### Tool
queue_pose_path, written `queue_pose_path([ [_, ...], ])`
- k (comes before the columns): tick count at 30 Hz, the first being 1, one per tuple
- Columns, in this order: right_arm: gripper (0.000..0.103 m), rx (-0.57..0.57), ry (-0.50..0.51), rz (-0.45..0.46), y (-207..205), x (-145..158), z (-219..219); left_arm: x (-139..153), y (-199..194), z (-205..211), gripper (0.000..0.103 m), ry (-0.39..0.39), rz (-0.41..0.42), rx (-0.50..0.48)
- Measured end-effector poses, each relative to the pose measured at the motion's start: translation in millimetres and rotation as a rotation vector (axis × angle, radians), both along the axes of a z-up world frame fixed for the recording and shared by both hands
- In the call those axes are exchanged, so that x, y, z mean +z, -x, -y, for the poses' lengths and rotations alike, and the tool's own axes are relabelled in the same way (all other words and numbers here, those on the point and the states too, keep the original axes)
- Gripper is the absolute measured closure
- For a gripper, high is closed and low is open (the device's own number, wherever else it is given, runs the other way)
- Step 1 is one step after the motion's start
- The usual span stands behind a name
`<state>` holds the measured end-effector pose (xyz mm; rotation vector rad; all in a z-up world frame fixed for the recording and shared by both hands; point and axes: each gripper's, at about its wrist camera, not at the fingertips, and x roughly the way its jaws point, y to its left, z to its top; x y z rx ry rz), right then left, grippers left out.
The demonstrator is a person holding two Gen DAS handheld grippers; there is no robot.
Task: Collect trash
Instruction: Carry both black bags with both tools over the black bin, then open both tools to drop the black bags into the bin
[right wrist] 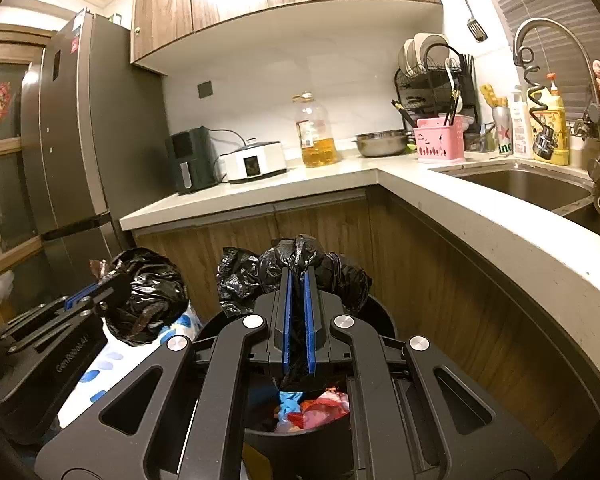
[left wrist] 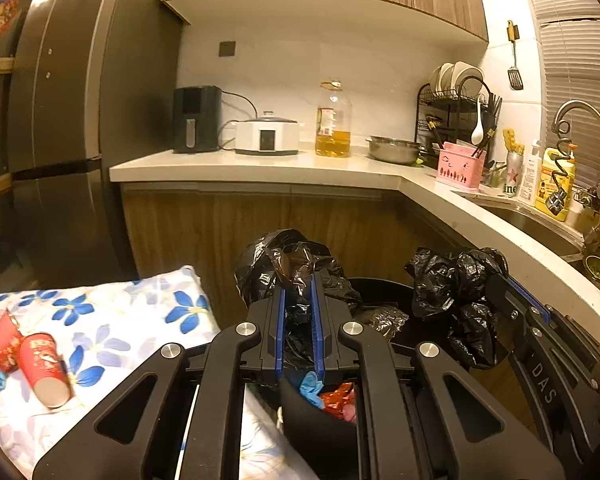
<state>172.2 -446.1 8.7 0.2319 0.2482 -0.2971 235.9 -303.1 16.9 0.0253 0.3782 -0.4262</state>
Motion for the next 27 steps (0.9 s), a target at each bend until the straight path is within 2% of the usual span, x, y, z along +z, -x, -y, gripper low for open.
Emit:
queue_pose_path([
  [9, 0.097, -0.006, -0.005, 0.003, -8, 0, 12, -11, -16, 20, 0.091, 0.0, -0.031, -0.045],
  [27, 0.096, 0.021, -0.011, -0.011, -25, 1, 17, -20, -28, 26, 0.09, 0.013, -0.067, -0.083],
])
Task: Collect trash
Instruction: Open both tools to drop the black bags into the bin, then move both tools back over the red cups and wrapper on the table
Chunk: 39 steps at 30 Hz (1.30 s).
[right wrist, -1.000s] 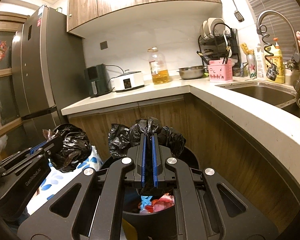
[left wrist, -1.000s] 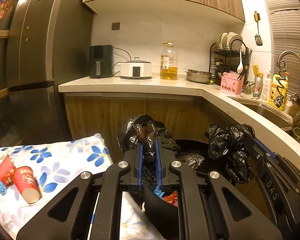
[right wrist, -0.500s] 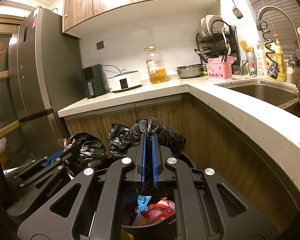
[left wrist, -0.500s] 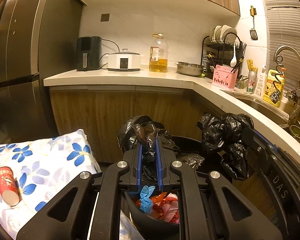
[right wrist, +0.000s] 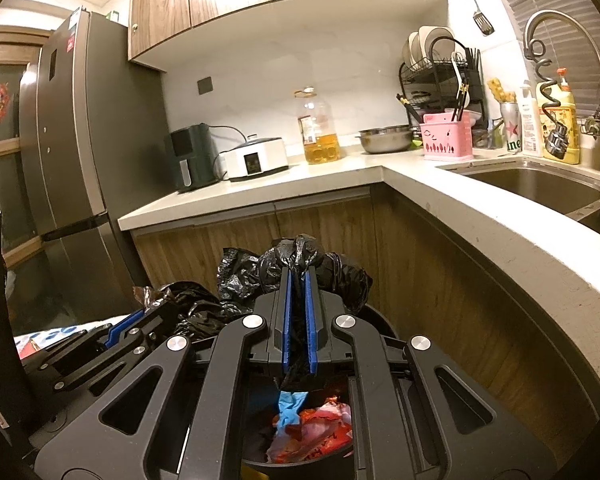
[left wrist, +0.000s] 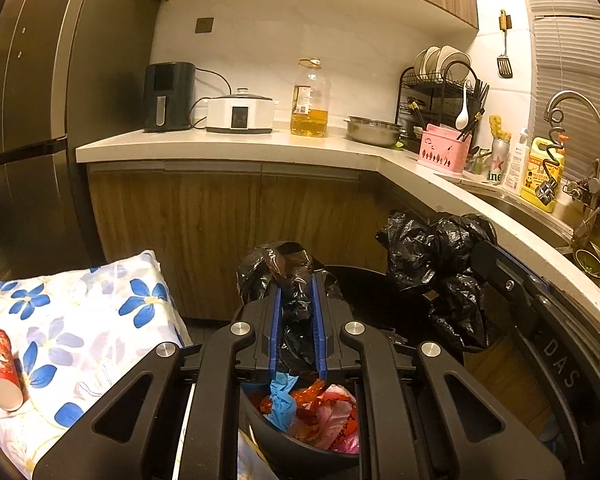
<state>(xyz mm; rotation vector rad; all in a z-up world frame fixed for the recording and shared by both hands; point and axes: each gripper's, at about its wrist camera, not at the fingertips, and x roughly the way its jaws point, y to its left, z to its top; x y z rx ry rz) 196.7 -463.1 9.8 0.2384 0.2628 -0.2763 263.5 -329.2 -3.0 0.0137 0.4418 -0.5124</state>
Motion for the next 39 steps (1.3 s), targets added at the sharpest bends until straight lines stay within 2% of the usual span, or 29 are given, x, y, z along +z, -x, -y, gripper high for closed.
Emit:
queue_pose_path([
  [4, 0.096, -0.002, -0.005, -0.006, -2, -1, 2, 0, -1, 0, 0.088, 0.0, -0.001, -0.003],
  [6, 0.094, -0.001, -0.012, -0.008, -3, 0, 3, 0, 0, 1, 0.084, 0.004, -0.001, -0.008],
  [8, 0.091, 0.002, -0.016, -0.01, -3, 0, 5, 0, 1, 2, 0.076, 0.003, -0.002, -0.013],
  [11, 0.081, -0.004, -0.026, -0.01, -3, 0, 8, -1, 0, 1, 0.067, 0.006, -0.006, -0.012],
  [13, 0.071, -0.004, -0.041, -0.011, -2, -1, 10, -2, -1, -2, 0.06, 0.012, -0.008, -0.004],
  [15, 0.068, -0.01, -0.042, -0.011, -1, -2, 11, -3, -2, -5, 0.055, 0.019, -0.016, 0.007],
  [17, 0.064, -0.015, -0.041, -0.014, 0, -3, 10, -3, -3, -10, 0.045, 0.027, -0.026, 0.024],
  [23, 0.046, -0.025, -0.041, -0.023, 7, -7, 8, -5, 4, -25, 0.021, 0.006, -0.009, 0.089],
  [28, 0.026, -0.029, -0.038, -0.029, 18, -8, 1, -7, 12, -45, 0.016, -0.015, -0.004, 0.154],
  [34, 0.019, -0.016, -0.026, -0.036, 31, -9, -12, -7, 29, -77, 0.008, -0.025, 0.017, 0.239],
  [39, 0.019, 0.028, -0.039, -0.036, 41, -14, -30, -6, 45, -113, 0.008, -0.002, 0.019, 0.322],
])
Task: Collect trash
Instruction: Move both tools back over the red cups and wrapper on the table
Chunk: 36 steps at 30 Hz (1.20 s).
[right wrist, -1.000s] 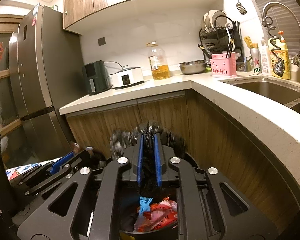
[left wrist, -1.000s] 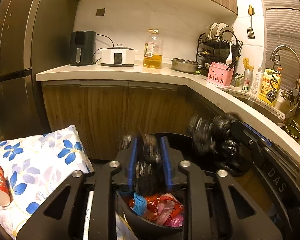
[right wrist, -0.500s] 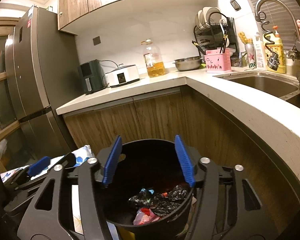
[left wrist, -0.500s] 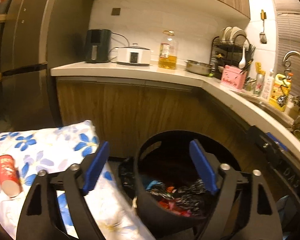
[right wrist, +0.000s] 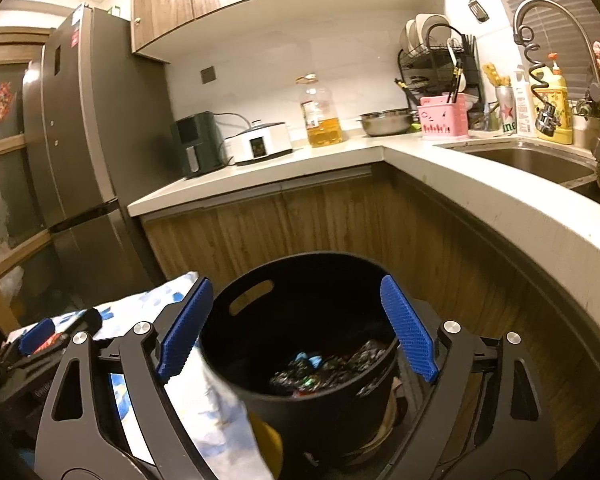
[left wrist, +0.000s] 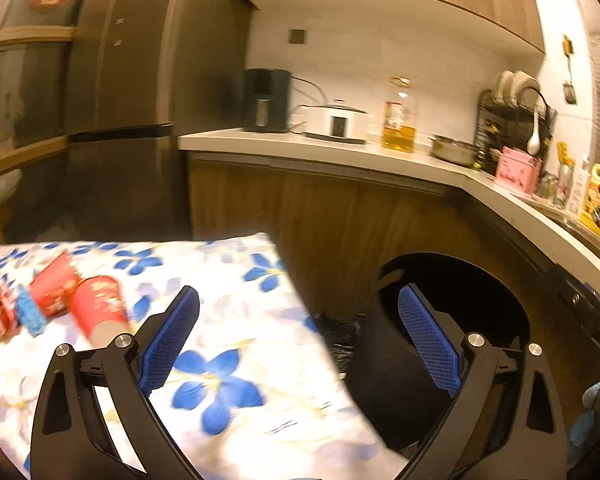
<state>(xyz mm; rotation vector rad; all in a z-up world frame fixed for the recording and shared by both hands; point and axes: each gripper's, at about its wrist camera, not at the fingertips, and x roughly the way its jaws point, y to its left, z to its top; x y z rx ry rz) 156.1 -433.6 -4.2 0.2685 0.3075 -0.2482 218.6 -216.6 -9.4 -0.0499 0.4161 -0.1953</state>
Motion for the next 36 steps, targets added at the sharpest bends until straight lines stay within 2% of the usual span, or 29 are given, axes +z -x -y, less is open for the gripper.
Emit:
queue_pose_path([
  [11, 0.019, 0.101, -0.008, 0.018, 12, -8, -63, -17, 35, -93, 0.008, -0.017, -0.012, 0.191],
  [20, 0.019, 0.227, -0.009, 0.003, 6, -20, -136, -35, 59, -154, 0.008, -0.036, -0.057, 0.257],
  [26, 0.019, 0.337, 0.023, -0.014, -13, -27, -193, -39, 71, -193, 0.008, -0.044, -0.055, 0.324],
  [36, 0.019, 0.509, 0.075, -0.093, -73, -46, -271, -38, 70, -250, 0.008, -0.017, -0.055, 0.441],
])
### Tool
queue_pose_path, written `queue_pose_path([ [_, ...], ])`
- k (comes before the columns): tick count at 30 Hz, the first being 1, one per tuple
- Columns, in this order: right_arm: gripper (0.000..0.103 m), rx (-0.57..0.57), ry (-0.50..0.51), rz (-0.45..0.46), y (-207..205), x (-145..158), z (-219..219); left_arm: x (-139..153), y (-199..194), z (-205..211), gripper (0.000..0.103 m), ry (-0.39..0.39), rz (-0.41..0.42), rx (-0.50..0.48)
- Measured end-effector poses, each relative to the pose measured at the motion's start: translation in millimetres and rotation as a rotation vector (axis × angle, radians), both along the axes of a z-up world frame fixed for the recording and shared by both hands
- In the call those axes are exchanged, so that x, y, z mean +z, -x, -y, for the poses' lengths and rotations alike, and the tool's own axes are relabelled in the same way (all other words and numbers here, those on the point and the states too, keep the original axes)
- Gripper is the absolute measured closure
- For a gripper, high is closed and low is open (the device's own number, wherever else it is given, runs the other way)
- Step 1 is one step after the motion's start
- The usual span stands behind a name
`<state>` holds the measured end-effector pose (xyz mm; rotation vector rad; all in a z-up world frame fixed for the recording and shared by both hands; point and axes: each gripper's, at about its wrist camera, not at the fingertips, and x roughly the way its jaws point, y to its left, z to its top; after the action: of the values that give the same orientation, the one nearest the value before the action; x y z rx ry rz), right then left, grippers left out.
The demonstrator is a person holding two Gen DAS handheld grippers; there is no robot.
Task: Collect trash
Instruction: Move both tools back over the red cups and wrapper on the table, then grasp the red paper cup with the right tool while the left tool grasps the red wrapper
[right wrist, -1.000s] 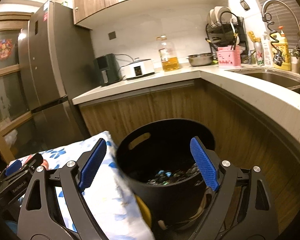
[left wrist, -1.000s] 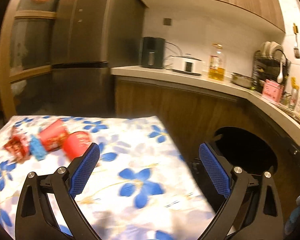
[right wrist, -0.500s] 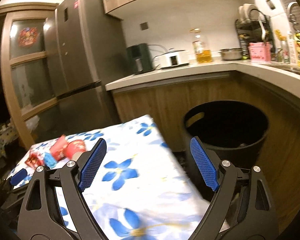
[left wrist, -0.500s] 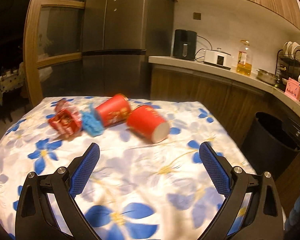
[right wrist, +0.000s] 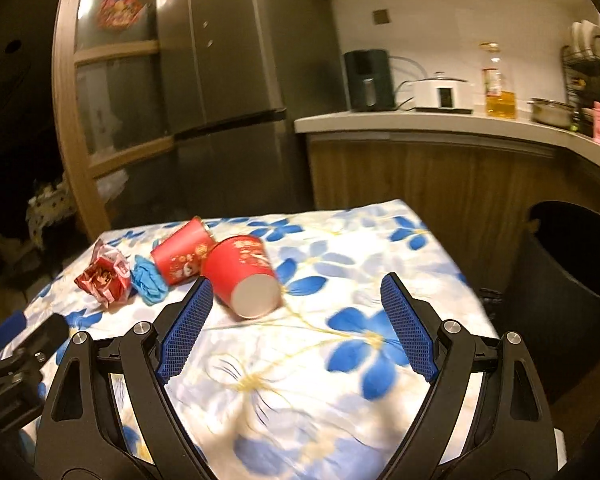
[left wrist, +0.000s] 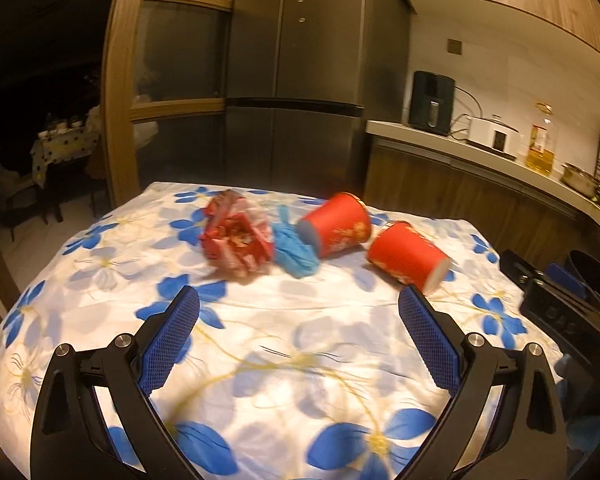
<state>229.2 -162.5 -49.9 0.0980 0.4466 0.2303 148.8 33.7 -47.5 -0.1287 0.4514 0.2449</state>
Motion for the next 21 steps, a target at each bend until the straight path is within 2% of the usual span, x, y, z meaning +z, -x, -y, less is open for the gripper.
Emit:
queue_pose_path([
  [11, 0.019, 0.077, 0.015, -0.092, -68, -24, -44, -2, -10, -31, 0.008, -0.015, -0.002, 0.064],
  [21, 0.019, 0.121, -0.007, -0.183, -102, -37, -60, -4, -27, -55, 0.008, 0.005, -0.007, 0.106],
])
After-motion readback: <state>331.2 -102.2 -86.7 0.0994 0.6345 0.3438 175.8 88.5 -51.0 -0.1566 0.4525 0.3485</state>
